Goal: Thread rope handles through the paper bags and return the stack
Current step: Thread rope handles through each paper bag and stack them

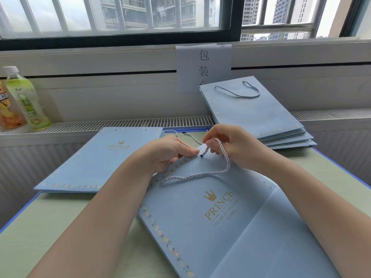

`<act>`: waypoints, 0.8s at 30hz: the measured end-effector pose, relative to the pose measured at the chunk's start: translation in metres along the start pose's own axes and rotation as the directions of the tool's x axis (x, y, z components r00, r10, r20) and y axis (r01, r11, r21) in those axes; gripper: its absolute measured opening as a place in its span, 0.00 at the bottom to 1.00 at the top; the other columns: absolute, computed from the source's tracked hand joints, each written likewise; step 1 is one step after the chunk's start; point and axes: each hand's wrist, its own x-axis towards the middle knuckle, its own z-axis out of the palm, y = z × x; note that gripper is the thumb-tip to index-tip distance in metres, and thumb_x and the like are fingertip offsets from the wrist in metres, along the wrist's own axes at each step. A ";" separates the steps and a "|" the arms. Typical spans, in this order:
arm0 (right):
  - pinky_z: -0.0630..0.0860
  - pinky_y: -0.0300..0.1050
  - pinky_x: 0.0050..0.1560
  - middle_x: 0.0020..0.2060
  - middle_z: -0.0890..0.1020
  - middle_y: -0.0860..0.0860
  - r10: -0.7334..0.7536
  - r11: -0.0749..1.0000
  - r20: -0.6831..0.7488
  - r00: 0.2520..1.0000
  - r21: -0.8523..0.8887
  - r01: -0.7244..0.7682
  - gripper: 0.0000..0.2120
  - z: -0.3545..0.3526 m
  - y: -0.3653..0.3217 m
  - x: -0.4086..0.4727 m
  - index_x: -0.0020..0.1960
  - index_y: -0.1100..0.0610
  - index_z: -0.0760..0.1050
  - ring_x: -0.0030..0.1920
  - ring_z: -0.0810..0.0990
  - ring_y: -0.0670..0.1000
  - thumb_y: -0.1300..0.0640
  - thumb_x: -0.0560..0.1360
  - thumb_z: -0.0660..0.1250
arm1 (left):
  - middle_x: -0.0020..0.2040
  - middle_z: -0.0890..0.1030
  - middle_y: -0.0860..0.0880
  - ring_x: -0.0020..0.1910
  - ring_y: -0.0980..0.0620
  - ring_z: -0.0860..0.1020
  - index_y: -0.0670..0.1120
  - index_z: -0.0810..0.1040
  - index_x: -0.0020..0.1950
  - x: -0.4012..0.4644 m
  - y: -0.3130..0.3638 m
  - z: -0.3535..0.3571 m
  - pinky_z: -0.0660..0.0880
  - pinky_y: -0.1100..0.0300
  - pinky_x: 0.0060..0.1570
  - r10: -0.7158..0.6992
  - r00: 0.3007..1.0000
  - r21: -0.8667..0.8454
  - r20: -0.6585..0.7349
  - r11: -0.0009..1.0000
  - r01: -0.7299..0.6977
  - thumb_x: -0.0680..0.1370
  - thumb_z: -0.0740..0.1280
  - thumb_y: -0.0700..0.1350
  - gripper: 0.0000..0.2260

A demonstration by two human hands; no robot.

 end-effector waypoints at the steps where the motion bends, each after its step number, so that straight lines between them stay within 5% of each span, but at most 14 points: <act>1: 0.74 0.43 0.46 0.36 0.80 0.51 0.002 1.000 -0.003 1.000 0.007 -0.002 0.06 0.000 0.000 0.000 0.45 0.54 0.77 0.37 0.77 0.46 0.63 0.76 0.66 | 0.35 0.82 0.43 0.28 0.52 0.80 0.37 0.80 0.43 0.001 0.000 0.001 0.77 0.65 0.30 -0.008 1.000 -0.011 -0.015 1.000 0.008 0.77 0.66 0.38 0.06; 3: 0.73 0.38 0.46 0.36 0.80 0.48 -0.002 1.000 -0.006 1.000 -0.015 0.002 0.07 0.002 0.001 0.001 0.45 0.52 0.77 0.37 0.76 0.43 0.64 0.75 0.65 | 0.29 0.79 0.46 0.22 0.55 0.76 0.38 0.78 0.39 0.002 0.000 0.002 0.72 0.69 0.22 -0.015 0.998 -0.020 -0.054 1.000 0.014 0.79 0.63 0.39 0.10; 6: 0.69 0.29 0.39 0.35 0.77 0.45 -0.019 0.993 0.021 1.000 -0.117 0.021 0.07 0.005 0.003 0.001 0.44 0.51 0.77 0.34 0.73 0.37 0.62 0.75 0.67 | 0.29 0.79 0.47 0.22 0.56 0.76 0.38 0.78 0.42 0.001 0.000 0.000 0.71 0.70 0.22 -0.022 1.000 0.000 -0.017 1.000 0.022 0.80 0.58 0.34 0.12; 10: 0.68 0.29 0.38 0.36 0.79 0.47 -0.050 0.989 0.009 0.999 -0.137 0.051 0.07 0.005 0.003 0.000 0.41 0.50 0.77 0.34 0.73 0.39 0.61 0.74 0.69 | 0.33 0.83 0.45 0.25 0.54 0.79 0.36 0.79 0.55 -0.006 0.000 -0.001 0.76 0.66 0.24 -0.030 0.996 -0.020 0.082 0.999 0.032 0.78 0.58 0.28 0.13; 20: 0.69 0.33 0.41 0.38 0.80 0.48 -0.057 0.993 0.000 0.998 -0.108 0.056 0.03 0.003 0.000 0.001 0.42 0.53 0.78 0.39 0.76 0.45 0.58 0.75 0.68 | 0.23 0.77 0.50 0.15 0.60 0.69 0.39 0.78 0.47 -0.009 0.004 -0.001 0.65 0.71 0.15 -0.028 0.996 0.077 0.080 0.997 0.022 0.79 0.60 0.33 0.08; 24: 0.70 0.29 0.41 0.37 0.79 0.43 -0.058 0.996 -0.015 0.998 -0.072 0.057 0.03 0.002 0.000 0.000 0.43 0.52 0.77 0.38 0.75 0.41 0.58 0.76 0.67 | 0.28 0.80 0.46 0.20 0.55 0.75 0.36 0.78 0.46 -0.005 0.001 -0.004 0.71 0.68 0.20 -0.040 0.997 0.158 0.062 0.987 0.030 0.79 0.62 0.37 0.07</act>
